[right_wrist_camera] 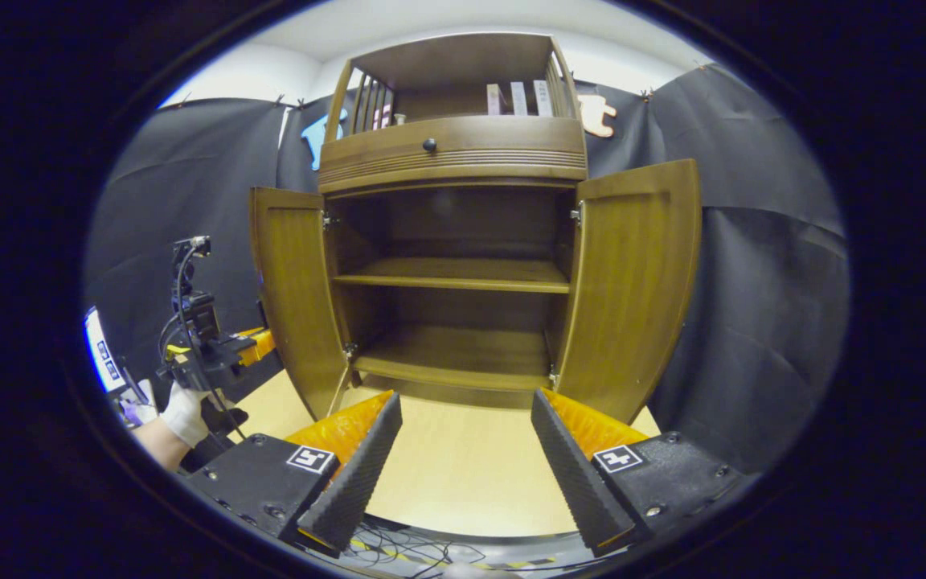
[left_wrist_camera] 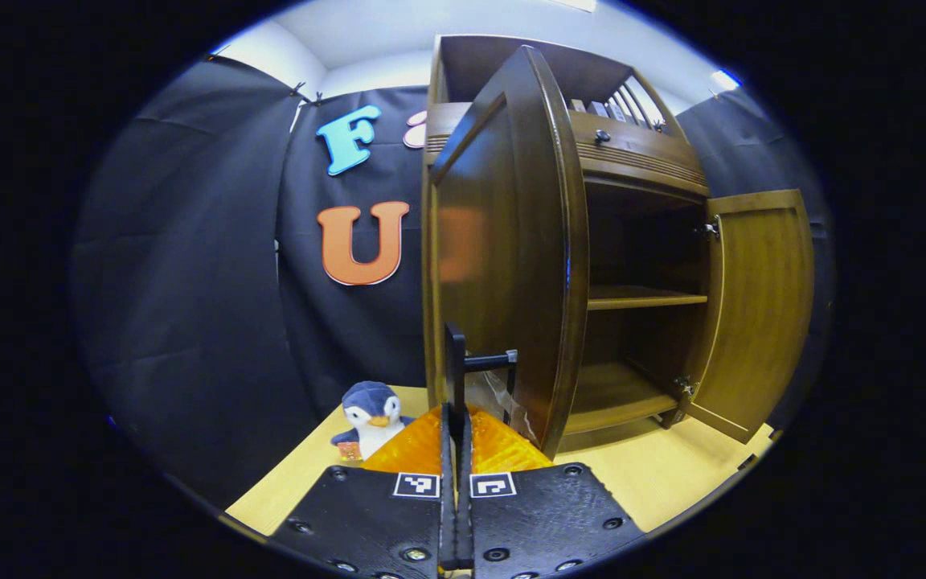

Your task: Open the right door of the double-door shoe cabinet with the right hand, and open the left door with the left hand.

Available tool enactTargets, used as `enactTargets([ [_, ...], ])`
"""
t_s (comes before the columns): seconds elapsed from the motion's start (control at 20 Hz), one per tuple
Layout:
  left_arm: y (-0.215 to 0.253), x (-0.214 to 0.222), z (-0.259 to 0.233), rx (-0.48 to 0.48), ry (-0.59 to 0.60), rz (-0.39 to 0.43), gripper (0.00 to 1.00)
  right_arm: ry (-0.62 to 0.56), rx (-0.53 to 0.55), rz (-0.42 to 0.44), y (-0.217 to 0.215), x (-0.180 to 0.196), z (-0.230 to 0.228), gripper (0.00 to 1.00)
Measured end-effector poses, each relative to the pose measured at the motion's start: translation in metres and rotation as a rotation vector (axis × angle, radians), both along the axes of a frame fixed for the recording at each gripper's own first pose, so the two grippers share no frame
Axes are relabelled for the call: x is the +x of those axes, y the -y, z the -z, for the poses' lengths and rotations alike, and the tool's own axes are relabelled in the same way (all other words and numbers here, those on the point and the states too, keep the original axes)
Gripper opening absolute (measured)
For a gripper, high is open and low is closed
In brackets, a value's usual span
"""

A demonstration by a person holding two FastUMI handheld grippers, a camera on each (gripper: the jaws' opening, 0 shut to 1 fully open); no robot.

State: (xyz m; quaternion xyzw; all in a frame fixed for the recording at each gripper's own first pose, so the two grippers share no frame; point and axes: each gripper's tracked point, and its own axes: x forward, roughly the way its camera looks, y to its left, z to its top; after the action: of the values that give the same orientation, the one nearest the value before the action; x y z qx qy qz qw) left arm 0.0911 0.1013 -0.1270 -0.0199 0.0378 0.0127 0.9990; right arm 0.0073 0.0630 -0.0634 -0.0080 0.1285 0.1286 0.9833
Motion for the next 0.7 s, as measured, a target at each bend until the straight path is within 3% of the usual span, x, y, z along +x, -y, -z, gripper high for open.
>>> enactTargets([
  [0.3,-0.040,-0.002,-0.012,0.040,0.039,0.023,0.00,-0.012,0.007,-0.027,-0.018,0.000,0.006,1.00],
  [0.7,-0.067,0.000,-0.010,0.017,0.040,0.134,0.00,-0.022,0.008,-0.037,-0.025,-0.004,0.008,1.00],
])
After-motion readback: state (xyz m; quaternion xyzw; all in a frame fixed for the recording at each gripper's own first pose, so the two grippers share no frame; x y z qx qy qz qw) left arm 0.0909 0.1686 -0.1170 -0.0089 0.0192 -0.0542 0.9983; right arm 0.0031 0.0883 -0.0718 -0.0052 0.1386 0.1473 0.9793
